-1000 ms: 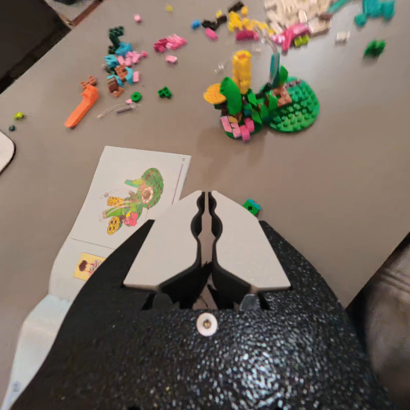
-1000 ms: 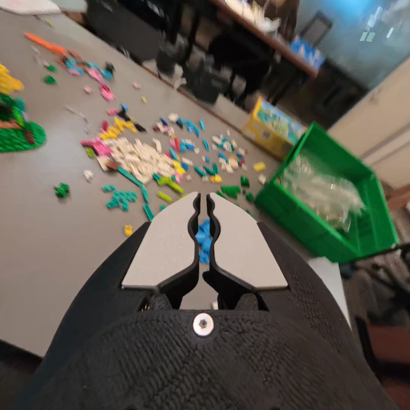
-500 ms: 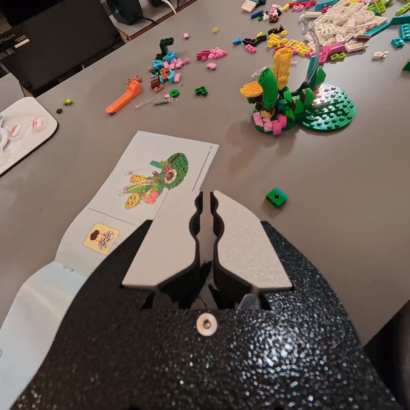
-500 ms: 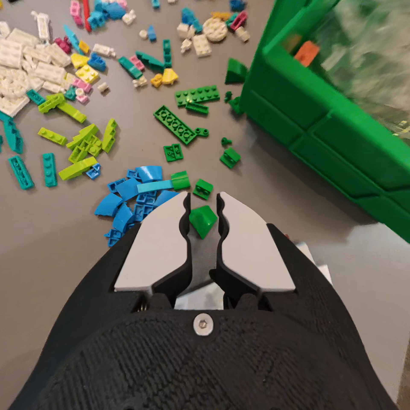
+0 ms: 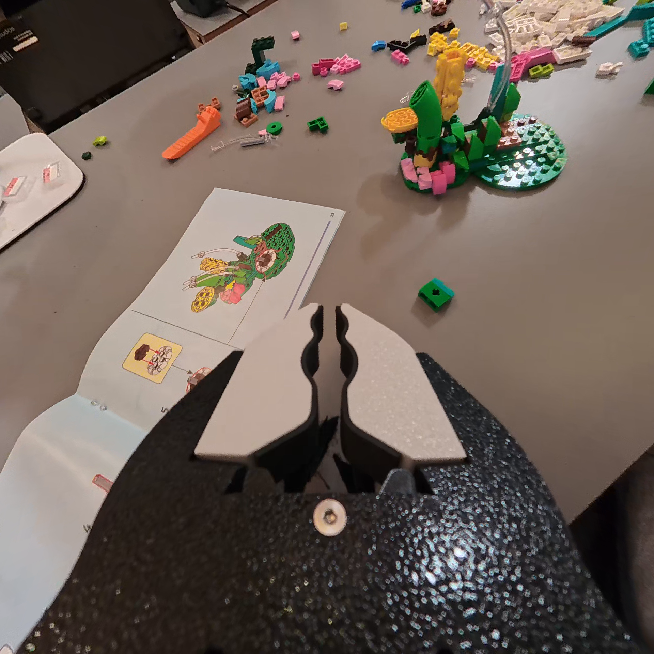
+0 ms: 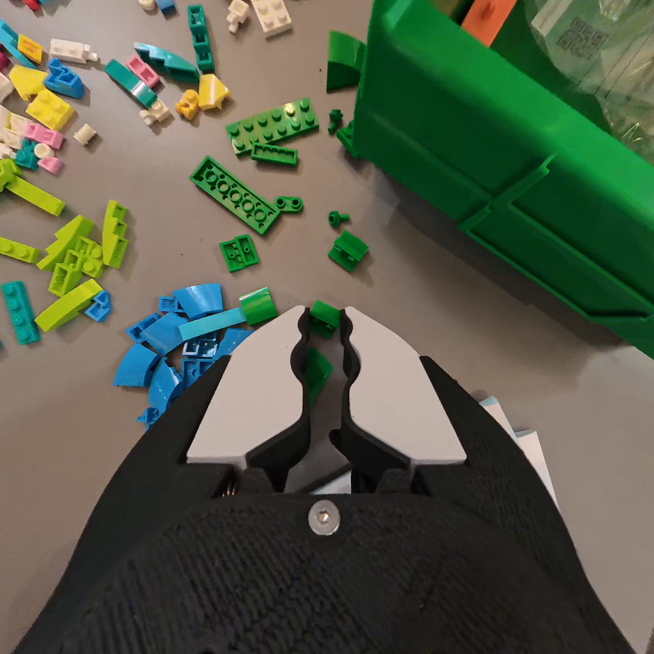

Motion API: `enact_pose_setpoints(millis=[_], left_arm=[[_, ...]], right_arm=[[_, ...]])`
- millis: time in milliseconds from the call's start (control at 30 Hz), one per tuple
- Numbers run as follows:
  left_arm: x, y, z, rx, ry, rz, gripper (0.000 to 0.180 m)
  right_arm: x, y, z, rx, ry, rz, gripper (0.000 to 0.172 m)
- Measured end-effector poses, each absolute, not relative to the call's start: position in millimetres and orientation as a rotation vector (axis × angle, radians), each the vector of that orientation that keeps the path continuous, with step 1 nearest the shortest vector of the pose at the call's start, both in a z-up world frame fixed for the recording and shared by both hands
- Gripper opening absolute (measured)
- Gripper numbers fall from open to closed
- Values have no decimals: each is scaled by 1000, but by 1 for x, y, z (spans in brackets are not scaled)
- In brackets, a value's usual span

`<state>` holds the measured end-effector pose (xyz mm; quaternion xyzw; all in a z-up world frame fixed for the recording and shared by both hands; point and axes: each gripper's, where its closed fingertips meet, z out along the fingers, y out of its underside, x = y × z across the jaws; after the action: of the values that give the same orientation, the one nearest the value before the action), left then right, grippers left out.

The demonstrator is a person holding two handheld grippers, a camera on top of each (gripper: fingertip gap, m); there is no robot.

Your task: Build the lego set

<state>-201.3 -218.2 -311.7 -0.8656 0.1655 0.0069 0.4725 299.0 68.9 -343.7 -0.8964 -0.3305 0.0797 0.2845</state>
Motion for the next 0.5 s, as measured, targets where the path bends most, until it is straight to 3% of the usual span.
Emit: enact_pose_setpoints(millis=[233,500], left_arm=[[-218,-239,-309,-2089,365,-17,8],[-209,-272,-302,-1975,353,-199,15]], right_arm=[[191,19,-277,-2003,-1113,397,14],[-56,-155,-255,-1406,-1764,676,14]])
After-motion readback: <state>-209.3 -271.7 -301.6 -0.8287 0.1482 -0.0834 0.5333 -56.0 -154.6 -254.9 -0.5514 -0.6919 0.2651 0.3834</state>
